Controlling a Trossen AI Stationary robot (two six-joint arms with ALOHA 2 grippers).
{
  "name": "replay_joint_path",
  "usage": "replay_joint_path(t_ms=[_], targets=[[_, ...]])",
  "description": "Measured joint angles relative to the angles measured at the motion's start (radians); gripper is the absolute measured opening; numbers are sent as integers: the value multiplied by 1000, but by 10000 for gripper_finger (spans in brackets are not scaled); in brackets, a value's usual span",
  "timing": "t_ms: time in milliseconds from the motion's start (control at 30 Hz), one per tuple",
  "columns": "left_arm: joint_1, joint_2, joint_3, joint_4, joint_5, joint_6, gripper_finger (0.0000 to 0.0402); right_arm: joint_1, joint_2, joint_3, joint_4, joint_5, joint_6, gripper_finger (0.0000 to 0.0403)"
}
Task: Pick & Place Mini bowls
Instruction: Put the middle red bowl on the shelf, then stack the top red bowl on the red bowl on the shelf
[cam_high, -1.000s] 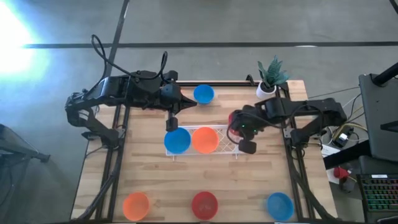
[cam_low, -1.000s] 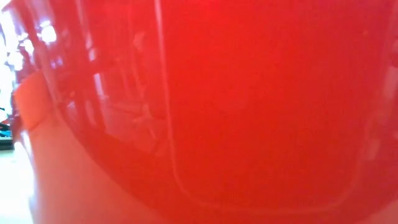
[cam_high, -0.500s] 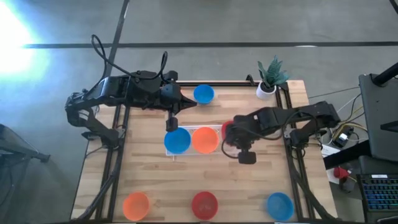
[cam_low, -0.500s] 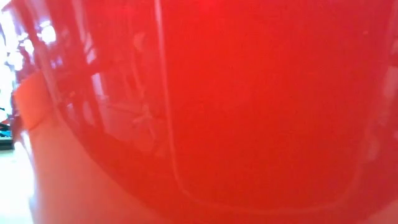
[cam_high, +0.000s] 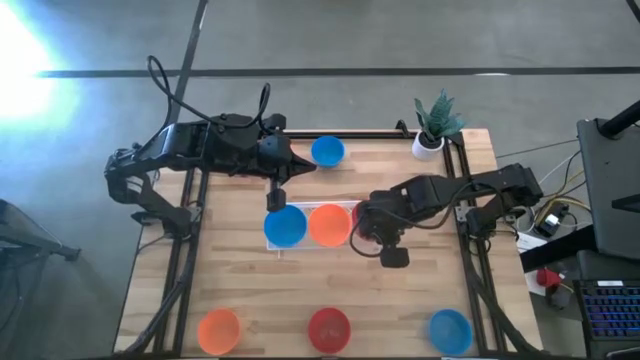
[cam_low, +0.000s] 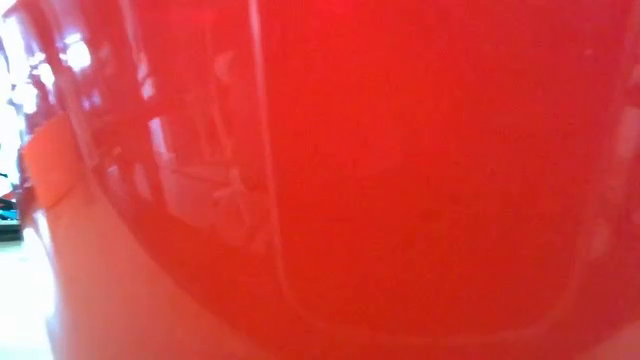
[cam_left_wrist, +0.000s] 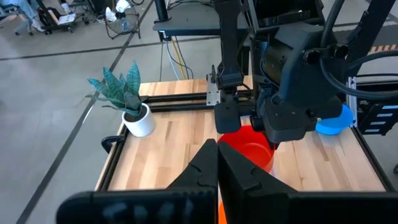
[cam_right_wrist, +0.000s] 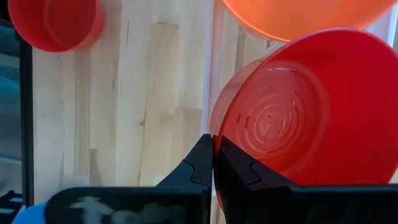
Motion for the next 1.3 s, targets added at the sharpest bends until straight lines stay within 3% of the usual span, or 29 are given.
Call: replay_joint_path(t_ms=[167,600,1300], targets=[[0,0,0,0,0,-1,2,0,2,0,3,0,-6,18],[0,0,0,-1,3,-2,2,0,2,0,9,0,-5,99],[0,0,0,-41,3,0,2,0,-46,34,6,6,3,68]])
